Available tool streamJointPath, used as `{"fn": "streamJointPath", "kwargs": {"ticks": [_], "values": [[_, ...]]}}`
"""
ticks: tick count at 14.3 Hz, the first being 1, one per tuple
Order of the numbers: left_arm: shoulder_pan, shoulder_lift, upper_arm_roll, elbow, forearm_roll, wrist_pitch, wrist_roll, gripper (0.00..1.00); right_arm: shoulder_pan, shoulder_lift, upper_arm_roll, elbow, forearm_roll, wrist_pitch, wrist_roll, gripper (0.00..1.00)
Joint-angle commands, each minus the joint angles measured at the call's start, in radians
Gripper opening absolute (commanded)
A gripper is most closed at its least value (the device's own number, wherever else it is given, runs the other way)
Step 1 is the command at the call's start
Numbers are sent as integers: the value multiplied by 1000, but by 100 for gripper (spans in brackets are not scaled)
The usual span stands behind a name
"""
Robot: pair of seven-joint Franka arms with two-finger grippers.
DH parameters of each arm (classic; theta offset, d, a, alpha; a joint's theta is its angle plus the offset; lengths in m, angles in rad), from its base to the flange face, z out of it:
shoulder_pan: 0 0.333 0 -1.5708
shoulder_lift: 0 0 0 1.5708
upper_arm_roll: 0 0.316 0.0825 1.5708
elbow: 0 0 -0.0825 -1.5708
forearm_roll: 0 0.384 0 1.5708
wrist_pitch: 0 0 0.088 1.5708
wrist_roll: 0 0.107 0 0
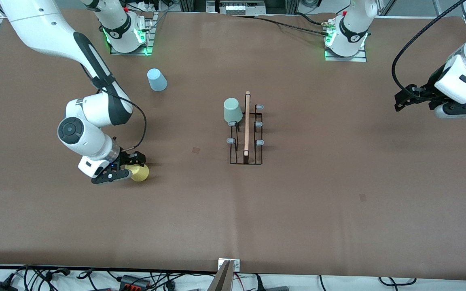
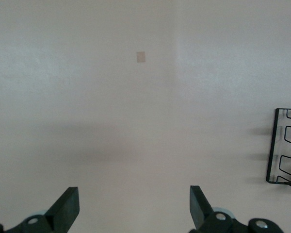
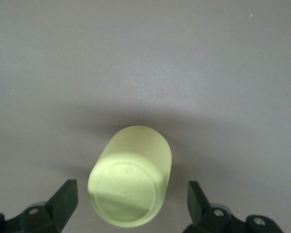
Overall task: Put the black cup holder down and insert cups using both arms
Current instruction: 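Move the right gripper to the yellow cup and grasp it, then carry the yellow cup to the rack and lower it onto a peg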
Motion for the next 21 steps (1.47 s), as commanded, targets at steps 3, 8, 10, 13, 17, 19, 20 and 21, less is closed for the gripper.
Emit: {"fn": "streamJointPath", "kwargs": {"ticks": [3,8,10,13,17,19,20,21], "values": [[4,14,-6,33,-10,-23,21,100,4,18,2,-9,10,65,-3,100],[4,14,-6,33,-10,-35,19,100,4,21,2,-4,9,63,-26,38],[4,14,-6,33,-10,-35,21,100,5,4,2,3,7,41,-23,16],[4,14,-4,33,-10,-35,21,100,8,-95,3,17,15,-99,3,15],[2,14,-6,33,-10,-37,19,100,204,-198,8,100,20,-326,407,15],[2,13,-6,33,-10,-37,19,100,313,-192,9,170,15,-348,678,15],[4,14,-6,33,-10,-37,19,100,374,-174,9,212,3,-345,781,15],[2,14,-6,33,-10,-37,19,100,419,-144,9,264,4,-346,846,15]]}}
